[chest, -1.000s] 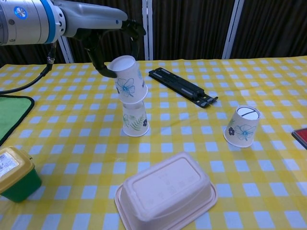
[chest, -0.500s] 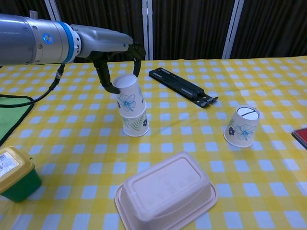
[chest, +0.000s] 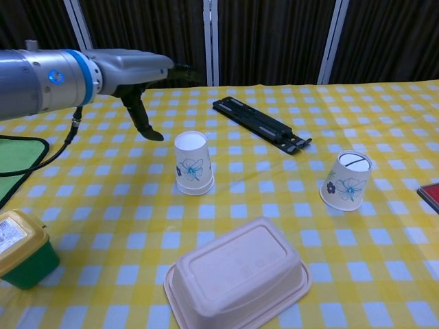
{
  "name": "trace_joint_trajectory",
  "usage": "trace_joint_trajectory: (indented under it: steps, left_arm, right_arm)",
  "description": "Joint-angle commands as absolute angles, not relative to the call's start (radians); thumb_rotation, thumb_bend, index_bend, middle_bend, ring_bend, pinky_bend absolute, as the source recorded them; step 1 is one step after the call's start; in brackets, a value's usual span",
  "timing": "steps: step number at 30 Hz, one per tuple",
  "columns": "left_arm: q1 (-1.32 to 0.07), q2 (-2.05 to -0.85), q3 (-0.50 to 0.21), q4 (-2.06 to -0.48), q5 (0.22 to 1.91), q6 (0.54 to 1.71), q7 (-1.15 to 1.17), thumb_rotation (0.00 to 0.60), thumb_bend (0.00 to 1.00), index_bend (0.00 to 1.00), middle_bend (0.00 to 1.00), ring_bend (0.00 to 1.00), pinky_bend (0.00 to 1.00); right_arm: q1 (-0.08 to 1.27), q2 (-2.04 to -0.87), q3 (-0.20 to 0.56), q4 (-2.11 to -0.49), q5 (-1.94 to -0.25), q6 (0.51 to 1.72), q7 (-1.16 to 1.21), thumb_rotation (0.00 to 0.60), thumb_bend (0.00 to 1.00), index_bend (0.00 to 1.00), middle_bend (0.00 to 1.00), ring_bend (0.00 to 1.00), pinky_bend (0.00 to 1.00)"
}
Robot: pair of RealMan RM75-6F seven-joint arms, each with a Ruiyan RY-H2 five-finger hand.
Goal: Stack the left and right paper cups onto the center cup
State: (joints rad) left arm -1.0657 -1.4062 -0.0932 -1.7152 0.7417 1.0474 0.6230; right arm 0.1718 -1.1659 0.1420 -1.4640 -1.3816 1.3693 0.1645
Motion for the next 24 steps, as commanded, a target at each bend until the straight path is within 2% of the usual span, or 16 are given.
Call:
trace_joint_trajectory:
  steps: [1,6,11,13,18,24]
  left_arm:
    - [-0.927,-1.335,-0.037,-1.79,0.89,1.207,0.531,0.6,0.22,0.0,0.0,0.0,0.0]
    - [-0.78,-1.269,0.034,-1.826,1.02,1.367,0.458,0.6,0.21,0.0,0.0,0.0,0.0]
    - [-0.664,-1.233,0.078,-1.809,1.094,1.48,0.414,0.6,0.19,0.0,0.0,0.0,0.0]
    - [-0.58,-1.209,0.116,-1.8,1.133,1.545,0.36,0.6,0.19,0.0,0.0,0.0,0.0]
    - [-0.503,-1.199,0.128,-1.773,1.186,1.581,0.297,0.6,0.11,0.0,0.0,0.0,0.0]
    - [-0.456,-1.196,0.121,-1.751,1.243,1.6,0.261,0.6,0.11,0.0,0.0,0.0,0.0]
  right_arm:
    - [0.173,-1.172,0.144,-1.459,-1.376,1.37,0.154,0.6,0.12,0.0,0.0,0.0,0.0]
    - [0.183,-1.194,0.149,-1.451,-1.362,1.356,0.122,0.6,0.12,0.04,0.0,0.0,0.0]
    - [0.209,-1.22,0.155,-1.461,-1.356,1.33,0.069,0.6,0.12,0.17,0.0,0.0,0.0]
    - [0.25,-1.227,0.156,-1.502,-1.372,1.29,0.011,0.6,0.12,0.2,0.0,0.0,0.0]
    - [0.294,-1.23,0.161,-1.577,-1.365,1.241,-0.078,0.6,0.12,0.25,0.0,0.0,0.0]
    - [0.346,-1.252,0.173,-1.631,-1.33,1.182,-0.179,0.6,0.12,0.29,0.0,0.0,0.0]
